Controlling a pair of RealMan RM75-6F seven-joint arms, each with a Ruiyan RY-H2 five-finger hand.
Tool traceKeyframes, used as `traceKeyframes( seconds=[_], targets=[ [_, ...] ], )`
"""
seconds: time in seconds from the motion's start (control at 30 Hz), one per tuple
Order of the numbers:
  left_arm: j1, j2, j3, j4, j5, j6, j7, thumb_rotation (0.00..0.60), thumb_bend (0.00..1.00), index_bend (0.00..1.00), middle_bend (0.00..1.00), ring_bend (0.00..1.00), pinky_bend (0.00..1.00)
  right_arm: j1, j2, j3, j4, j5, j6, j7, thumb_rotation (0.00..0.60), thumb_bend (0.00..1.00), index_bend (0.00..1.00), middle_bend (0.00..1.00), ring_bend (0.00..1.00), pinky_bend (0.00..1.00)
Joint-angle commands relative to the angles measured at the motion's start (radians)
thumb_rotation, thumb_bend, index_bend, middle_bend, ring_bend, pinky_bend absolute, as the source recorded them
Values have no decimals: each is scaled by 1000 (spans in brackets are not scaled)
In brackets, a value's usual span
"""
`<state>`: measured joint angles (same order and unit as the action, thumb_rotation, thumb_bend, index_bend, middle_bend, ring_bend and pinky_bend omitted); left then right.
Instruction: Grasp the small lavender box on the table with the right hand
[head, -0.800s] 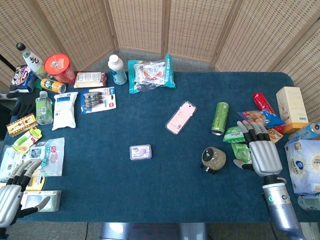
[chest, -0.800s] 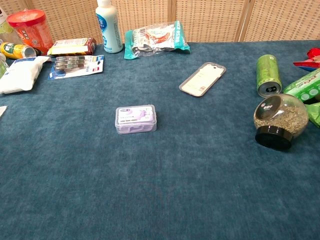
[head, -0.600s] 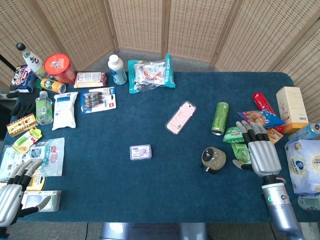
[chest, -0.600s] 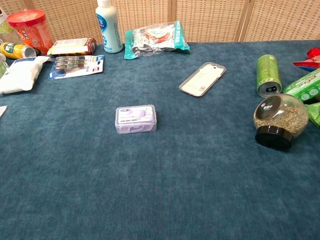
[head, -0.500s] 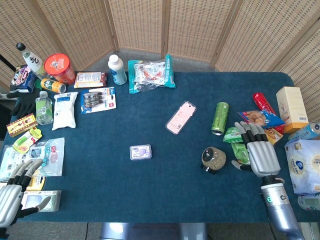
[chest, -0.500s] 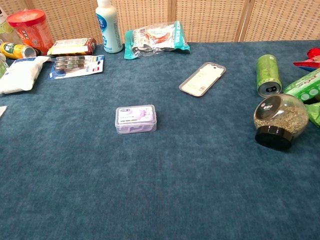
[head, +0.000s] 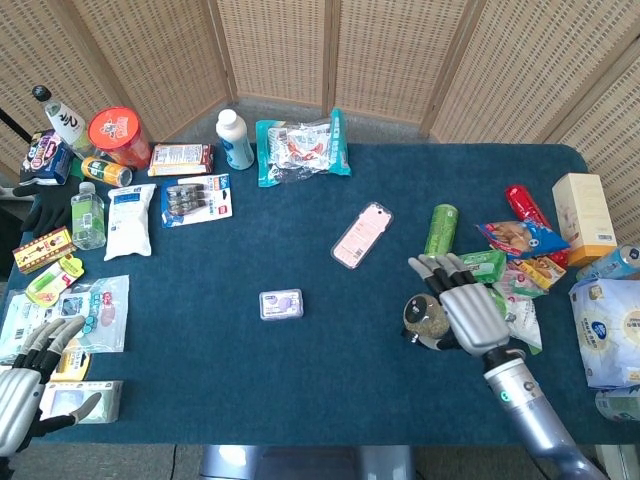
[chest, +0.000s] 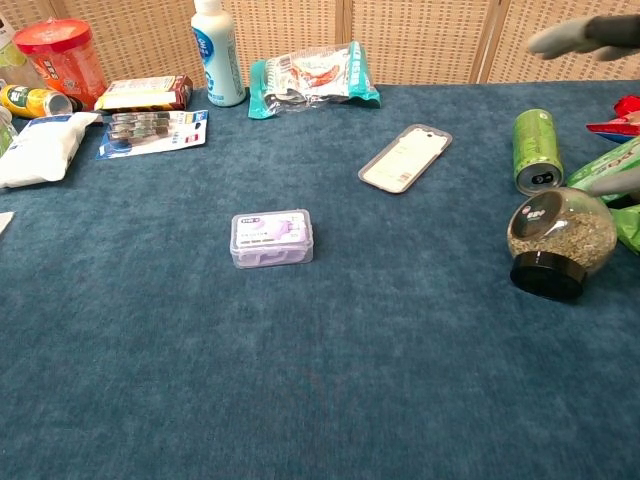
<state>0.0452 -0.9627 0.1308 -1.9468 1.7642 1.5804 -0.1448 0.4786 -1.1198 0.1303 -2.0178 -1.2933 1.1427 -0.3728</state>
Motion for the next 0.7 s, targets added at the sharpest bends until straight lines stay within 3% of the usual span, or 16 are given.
traceKeyframes(
  seconds=[0.03,0.47,0.7],
  targets=[
    [0,2,1,4,7,5,-4,600,297,9,129,0,0,69,-50,20,-4,37,-74,-47,567,53,0,0,0,0],
    [7,-1,4,24,29,34,-37,600,296,10,128,0,0,307,-259,91,94,287,-233,-206,568,54,0,0,0,0],
    [11,-2,5,33,26,41,-44,600,297,10,129,0,0,422,-356,107,175,435,-255,-276,580,52,0,0,0,0]
  ],
)
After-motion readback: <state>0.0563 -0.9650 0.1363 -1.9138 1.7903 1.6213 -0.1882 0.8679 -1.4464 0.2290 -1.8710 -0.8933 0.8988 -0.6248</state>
